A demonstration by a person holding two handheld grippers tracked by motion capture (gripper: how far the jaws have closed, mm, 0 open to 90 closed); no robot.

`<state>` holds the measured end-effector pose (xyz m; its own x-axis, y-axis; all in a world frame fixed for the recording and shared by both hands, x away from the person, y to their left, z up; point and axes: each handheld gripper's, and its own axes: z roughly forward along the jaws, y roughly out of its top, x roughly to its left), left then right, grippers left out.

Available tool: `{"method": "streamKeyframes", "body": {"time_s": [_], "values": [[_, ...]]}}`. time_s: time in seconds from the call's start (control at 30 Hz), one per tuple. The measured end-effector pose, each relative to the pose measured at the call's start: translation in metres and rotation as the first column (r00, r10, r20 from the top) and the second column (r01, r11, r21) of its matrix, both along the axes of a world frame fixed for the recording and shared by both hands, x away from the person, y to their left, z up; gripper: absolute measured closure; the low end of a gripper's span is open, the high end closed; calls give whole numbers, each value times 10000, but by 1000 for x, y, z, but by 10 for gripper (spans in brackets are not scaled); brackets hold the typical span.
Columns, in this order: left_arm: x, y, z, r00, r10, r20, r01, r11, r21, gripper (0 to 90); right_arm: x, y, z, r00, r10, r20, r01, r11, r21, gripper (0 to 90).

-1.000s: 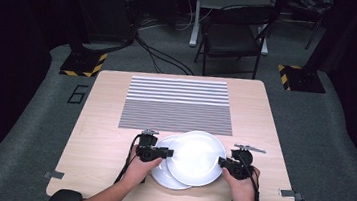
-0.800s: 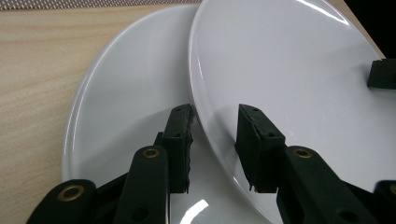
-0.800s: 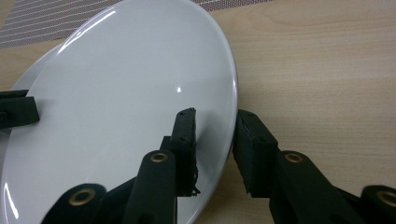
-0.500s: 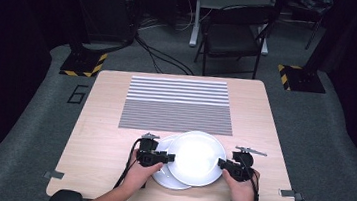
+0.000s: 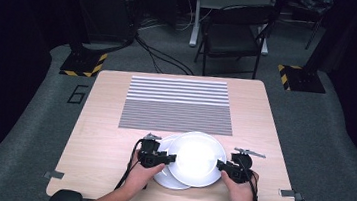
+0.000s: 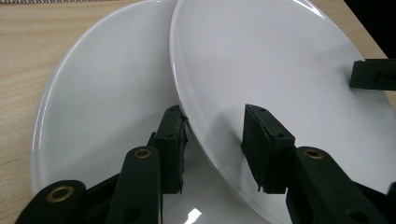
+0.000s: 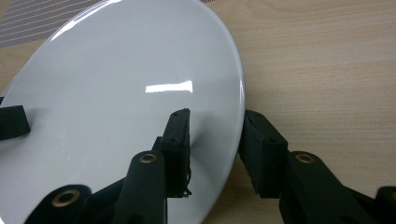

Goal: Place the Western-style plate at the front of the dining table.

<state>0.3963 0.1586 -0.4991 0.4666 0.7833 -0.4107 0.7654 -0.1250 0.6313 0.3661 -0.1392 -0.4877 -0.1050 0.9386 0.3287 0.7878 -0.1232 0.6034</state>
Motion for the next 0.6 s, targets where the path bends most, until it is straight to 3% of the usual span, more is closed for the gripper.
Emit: {"method": "streamKeyframes", "body": {"time_s": [0.27, 0.6], "values": [[1, 0, 2, 10000, 38, -49, -37, 9999, 139, 596, 0, 2, 3, 9997, -9, -225, 16, 9995, 305, 556], [5, 4, 8, 9997, 220, 57, -220, 9998, -6, 592, 3, 8, 6, 9998, 153, -135, -151, 9997, 207, 532]]}}
